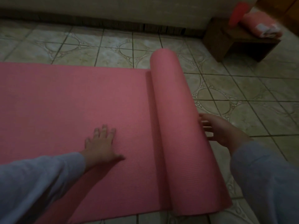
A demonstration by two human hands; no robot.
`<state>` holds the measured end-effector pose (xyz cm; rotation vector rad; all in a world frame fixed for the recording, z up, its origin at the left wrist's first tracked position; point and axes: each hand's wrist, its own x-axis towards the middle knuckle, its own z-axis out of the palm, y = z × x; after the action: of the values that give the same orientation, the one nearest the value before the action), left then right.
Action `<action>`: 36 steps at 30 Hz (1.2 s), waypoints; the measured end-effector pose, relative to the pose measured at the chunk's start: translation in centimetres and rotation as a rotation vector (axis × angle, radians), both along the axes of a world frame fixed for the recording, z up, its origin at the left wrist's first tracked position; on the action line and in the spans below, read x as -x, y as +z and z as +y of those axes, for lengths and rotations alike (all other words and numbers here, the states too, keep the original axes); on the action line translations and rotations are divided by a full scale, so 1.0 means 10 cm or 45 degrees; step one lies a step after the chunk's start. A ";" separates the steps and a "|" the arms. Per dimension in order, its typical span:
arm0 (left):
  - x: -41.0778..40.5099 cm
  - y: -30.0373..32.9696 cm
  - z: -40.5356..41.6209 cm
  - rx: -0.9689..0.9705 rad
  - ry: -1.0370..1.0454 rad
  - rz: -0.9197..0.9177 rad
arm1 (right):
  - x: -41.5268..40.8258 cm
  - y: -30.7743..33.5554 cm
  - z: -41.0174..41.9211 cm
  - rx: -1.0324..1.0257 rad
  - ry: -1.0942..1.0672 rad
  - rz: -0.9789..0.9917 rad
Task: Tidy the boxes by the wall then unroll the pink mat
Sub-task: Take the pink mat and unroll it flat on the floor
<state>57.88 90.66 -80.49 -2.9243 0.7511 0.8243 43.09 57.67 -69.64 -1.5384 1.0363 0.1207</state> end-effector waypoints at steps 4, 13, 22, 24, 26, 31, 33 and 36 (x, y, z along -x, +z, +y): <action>0.04 -0.05 -0.01 0.023 0.030 -0.020 | 0.01 -0.08 0.01 -0.073 0.090 -0.013; -0.12 -0.09 0.08 -0.011 -0.035 -0.062 | -0.06 -0.10 0.02 -0.032 0.120 -0.002; 0.03 0.19 -0.11 0.040 0.082 0.048 | -0.16 0.07 0.14 0.430 0.350 0.235; 0.19 0.23 -0.38 0.154 0.079 0.065 | -0.18 0.16 0.08 0.785 0.487 0.251; 0.41 0.21 -0.62 0.243 0.049 0.052 | -0.16 0.20 0.10 0.987 0.587 0.301; 0.79 0.08 -1.05 0.451 -0.075 -0.099 | 0.13 0.12 0.14 0.634 0.474 0.175; 0.88 0.06 -1.16 0.461 -0.083 -0.094 | 0.25 0.11 0.15 0.453 0.425 0.061; 0.98 0.01 -1.24 0.429 -0.152 -0.023 | 0.36 -0.02 0.21 0.454 0.375 0.215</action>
<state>48.11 78.23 -80.41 -3.1243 1.1536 0.7228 39.50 59.73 -69.81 -2.0306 0.9932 0.2865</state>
